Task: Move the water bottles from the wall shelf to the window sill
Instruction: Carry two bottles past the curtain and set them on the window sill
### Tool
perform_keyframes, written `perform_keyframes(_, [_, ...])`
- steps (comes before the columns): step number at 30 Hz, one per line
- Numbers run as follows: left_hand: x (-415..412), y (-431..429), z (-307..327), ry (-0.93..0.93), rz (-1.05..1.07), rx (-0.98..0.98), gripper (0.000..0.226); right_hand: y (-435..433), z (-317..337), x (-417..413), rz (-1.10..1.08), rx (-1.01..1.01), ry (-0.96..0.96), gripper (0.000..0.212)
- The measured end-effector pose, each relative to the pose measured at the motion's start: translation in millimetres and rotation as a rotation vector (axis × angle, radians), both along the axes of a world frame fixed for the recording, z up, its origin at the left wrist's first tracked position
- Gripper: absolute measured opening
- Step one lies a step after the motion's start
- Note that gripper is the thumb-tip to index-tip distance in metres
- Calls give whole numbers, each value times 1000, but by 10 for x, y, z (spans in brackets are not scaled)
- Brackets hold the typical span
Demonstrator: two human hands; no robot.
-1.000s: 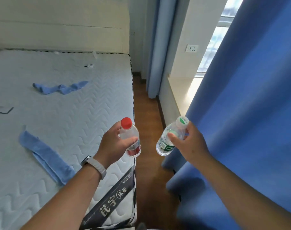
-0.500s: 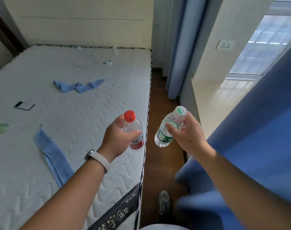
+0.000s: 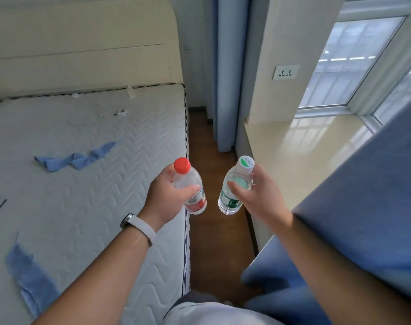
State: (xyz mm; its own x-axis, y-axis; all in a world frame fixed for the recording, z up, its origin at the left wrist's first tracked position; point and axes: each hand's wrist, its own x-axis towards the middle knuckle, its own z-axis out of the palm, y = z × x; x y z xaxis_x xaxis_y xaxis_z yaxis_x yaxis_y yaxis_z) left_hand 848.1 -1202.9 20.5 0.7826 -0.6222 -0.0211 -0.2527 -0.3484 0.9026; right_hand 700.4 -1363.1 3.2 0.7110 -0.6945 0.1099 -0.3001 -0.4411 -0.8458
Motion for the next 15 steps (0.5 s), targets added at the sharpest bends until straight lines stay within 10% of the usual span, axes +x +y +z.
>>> perform_keyframes(15, [1378,-1809,-295,38,-286,19,30,-1408,-178,969,-311,162,60,36])
